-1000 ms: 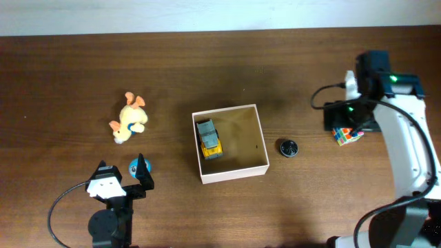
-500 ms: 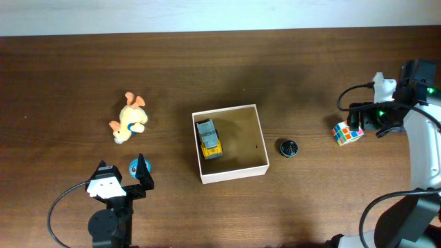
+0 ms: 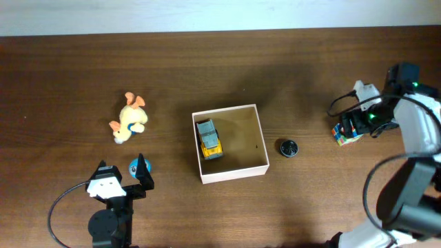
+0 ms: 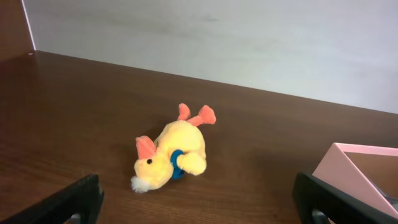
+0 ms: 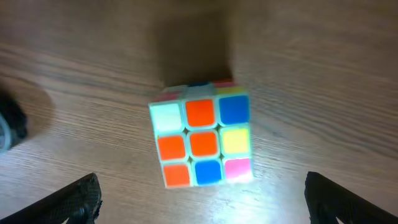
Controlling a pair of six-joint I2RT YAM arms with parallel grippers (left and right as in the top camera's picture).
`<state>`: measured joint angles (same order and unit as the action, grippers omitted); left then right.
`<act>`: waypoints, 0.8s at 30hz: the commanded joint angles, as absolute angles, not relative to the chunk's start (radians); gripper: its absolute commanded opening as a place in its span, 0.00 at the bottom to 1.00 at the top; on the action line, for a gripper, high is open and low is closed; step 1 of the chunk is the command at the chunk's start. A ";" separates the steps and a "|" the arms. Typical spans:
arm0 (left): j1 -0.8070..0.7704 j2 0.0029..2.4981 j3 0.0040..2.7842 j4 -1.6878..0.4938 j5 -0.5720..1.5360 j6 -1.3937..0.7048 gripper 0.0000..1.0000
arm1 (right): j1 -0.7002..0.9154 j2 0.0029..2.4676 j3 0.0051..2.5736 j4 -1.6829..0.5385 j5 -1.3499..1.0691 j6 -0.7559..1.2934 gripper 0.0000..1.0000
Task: Pack container
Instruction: 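Raise the right gripper and move it to the Rubik's cube, then lower the right gripper and grasp the Rubik's cube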
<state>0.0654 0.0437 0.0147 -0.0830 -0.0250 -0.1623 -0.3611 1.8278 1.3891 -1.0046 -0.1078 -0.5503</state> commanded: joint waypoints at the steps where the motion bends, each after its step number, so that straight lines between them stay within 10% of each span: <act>1: 0.071 0.036 0.009 -0.083 -0.010 -0.167 0.99 | -0.360 1.874 1.384 -0.993 -0.132 -0.570 0.99; 24: 0.071 0.036 0.009 -0.083 -0.010 -0.167 0.99 | -0.361 1.987 1.384 -0.919 -0.174 -0.677 0.99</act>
<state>0.0654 0.0437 0.0147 -0.0826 -0.0246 -0.1623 -0.3611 1.9617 1.3891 -0.9215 -0.1532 -0.6594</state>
